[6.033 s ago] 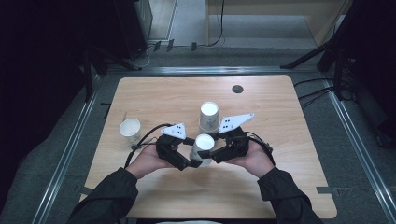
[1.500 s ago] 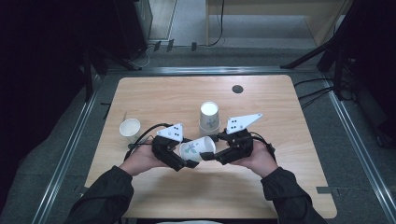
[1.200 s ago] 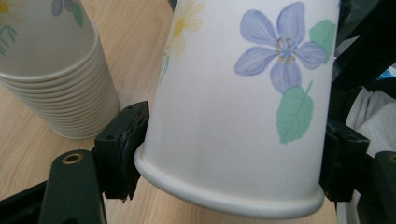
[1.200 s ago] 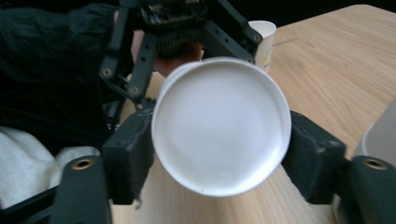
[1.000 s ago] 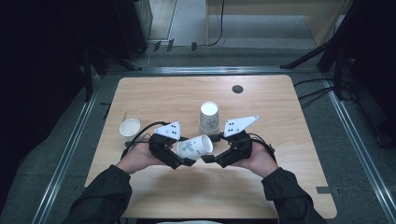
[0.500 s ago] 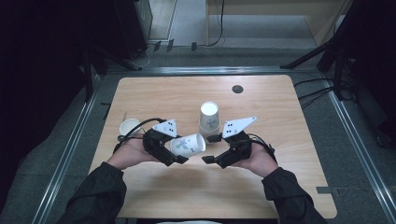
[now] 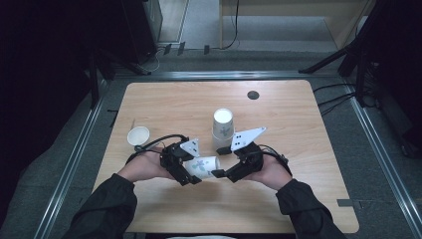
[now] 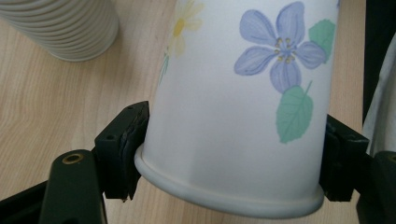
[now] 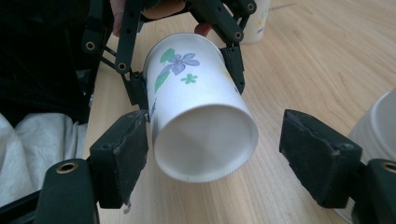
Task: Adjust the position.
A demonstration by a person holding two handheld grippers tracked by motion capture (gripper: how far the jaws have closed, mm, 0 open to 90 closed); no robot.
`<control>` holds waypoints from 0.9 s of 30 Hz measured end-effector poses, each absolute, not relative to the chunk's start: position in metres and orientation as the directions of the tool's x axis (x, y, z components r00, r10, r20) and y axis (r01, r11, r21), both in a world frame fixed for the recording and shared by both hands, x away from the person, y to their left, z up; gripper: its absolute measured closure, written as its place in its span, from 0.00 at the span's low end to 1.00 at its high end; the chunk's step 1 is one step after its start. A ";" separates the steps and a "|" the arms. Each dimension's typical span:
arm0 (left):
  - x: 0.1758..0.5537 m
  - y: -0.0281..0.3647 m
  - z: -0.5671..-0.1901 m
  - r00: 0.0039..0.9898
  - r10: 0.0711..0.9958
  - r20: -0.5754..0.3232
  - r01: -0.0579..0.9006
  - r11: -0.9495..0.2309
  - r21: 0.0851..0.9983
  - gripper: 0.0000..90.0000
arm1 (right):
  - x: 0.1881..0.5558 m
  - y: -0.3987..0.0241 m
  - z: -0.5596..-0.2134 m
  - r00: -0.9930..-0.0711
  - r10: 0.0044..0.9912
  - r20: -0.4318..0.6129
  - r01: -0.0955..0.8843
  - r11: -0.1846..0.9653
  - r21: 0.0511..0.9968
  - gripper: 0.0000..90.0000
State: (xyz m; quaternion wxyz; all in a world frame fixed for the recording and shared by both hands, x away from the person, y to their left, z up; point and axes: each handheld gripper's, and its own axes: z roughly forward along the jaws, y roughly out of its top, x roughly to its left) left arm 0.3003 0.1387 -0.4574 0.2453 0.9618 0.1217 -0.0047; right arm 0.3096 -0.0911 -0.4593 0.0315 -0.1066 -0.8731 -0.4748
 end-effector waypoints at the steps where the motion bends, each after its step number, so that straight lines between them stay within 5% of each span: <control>1: 0.300 0.137 -0.458 0.971 0.231 -0.068 0.235 -0.854 0.464 0.26 | 0.310 -0.090 -0.460 -0.976 0.153 0.156 0.214 0.532 0.819 0.27; 21: 0.297 0.130 -0.460 0.978 0.199 -0.061 0.204 -0.863 0.462 0.26 | 0.306 -0.073 -0.469 -0.981 0.092 0.174 0.194 0.578 0.793 0.38; 27: 0.300 0.134 -0.458 0.978 0.194 -0.077 0.206 -0.842 0.499 0.16 | 0.306 -0.076 -0.465 -0.984 0.091 0.155 0.179 0.566 0.805 0.38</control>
